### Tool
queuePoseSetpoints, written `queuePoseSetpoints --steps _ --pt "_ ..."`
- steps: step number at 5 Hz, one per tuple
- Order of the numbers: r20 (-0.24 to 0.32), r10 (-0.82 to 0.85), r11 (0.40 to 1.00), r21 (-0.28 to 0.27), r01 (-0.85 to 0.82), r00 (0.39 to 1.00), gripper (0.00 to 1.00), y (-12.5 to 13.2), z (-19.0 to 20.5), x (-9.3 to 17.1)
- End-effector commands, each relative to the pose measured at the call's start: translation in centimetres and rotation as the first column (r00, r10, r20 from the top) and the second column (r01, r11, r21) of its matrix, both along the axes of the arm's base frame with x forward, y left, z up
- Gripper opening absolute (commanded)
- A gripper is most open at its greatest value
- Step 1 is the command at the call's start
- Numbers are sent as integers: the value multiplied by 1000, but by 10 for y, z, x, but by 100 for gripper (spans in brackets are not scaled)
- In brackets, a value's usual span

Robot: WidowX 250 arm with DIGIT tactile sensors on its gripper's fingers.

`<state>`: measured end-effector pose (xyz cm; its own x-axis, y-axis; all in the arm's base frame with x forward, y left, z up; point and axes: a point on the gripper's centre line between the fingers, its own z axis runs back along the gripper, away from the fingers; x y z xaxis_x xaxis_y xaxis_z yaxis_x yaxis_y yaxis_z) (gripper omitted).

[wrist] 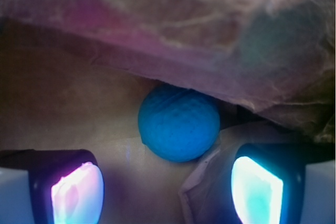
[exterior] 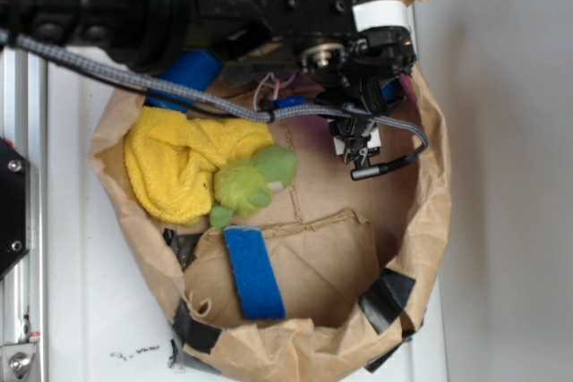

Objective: Grab the blue ball.

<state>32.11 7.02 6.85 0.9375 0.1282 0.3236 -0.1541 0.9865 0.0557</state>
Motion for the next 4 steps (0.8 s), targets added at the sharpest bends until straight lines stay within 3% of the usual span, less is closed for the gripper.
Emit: queuePoseSetpoints --steps 1,4 --pt "128 95 995 -22 -93 987 100 3 12 5" --pt "125 119 993 -15 -118 985 100 10 12 5"
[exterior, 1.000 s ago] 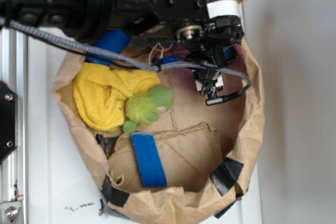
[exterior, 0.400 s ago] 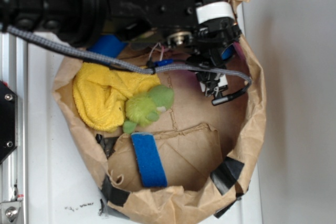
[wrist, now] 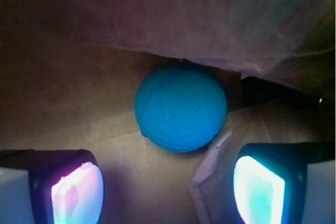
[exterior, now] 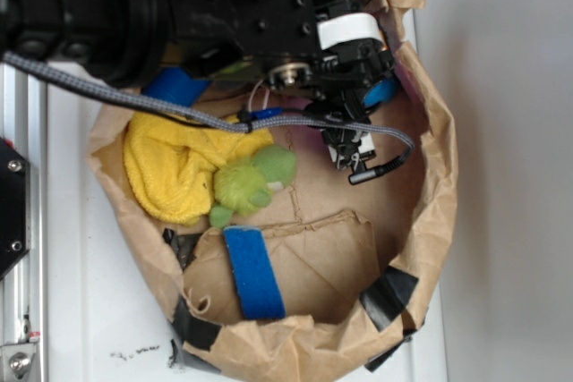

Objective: Grab the blue ball.

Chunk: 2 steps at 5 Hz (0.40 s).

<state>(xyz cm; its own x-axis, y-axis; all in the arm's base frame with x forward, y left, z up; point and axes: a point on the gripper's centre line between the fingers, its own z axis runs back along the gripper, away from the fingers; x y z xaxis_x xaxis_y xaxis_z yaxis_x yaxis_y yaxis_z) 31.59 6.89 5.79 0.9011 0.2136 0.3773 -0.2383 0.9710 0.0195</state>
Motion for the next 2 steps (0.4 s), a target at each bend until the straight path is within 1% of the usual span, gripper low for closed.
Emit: queuePoseSetpoints --steps 1,2 --pt "56 69 997 17 -70 996 100 19 22 21" --pt "75 52 998 31 -54 996 100 20 22 28"
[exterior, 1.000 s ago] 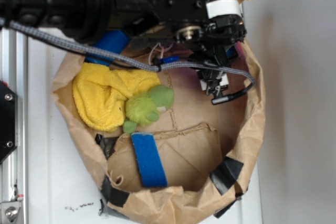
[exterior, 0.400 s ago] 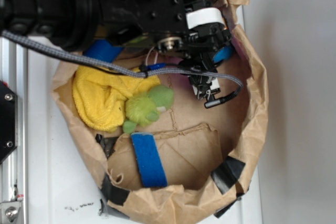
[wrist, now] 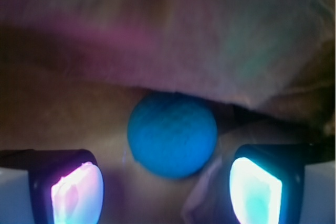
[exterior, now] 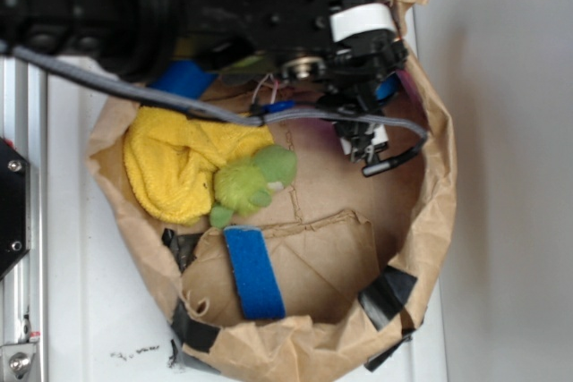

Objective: Grab the blue ball.

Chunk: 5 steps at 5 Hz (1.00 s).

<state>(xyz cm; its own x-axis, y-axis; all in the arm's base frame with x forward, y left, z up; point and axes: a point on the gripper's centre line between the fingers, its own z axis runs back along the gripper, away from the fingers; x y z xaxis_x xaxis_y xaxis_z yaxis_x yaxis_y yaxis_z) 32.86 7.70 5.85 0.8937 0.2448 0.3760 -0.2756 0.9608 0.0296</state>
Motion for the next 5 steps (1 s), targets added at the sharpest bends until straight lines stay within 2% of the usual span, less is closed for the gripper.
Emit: queuePoseSetpoints --steps 1,3,5 --pt "95 -2 999 53 -3 996 100 10 18 20" --pt "72 -38 995 94 31 997 100 2 3 26" --pt "115 -125 987 119 111 986 100 -10 -1 32"
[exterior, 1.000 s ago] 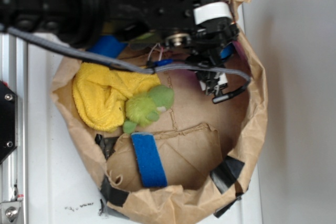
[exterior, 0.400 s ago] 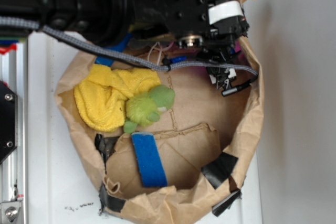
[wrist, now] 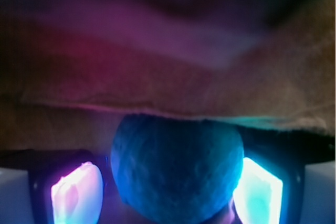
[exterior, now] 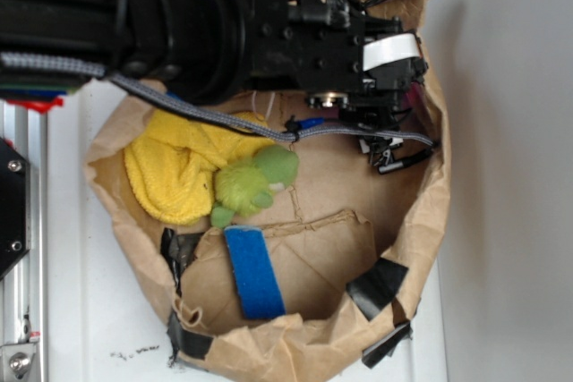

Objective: Grab the blue ball.

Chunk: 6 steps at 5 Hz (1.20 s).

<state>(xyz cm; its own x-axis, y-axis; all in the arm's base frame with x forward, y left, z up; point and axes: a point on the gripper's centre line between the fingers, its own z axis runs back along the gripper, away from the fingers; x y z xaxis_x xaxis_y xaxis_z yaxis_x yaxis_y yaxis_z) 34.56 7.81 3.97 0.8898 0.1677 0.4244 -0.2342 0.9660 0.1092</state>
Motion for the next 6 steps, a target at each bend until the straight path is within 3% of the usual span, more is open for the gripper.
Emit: queuePoseSetpoints --steps 1,3,4,5,6 --pt "89 -67 998 23 66 994 0 -10 16 18" --pt "66 -64 998 21 63 996 0 -4 22 14" --pt "10 -80 996 -28 80 997 0 2 33 7" --pt "-119 -166 982 -112 153 979 0 7 53 -6" --pt "-197 -276 953 -183 241 941 0 11 77 -27"
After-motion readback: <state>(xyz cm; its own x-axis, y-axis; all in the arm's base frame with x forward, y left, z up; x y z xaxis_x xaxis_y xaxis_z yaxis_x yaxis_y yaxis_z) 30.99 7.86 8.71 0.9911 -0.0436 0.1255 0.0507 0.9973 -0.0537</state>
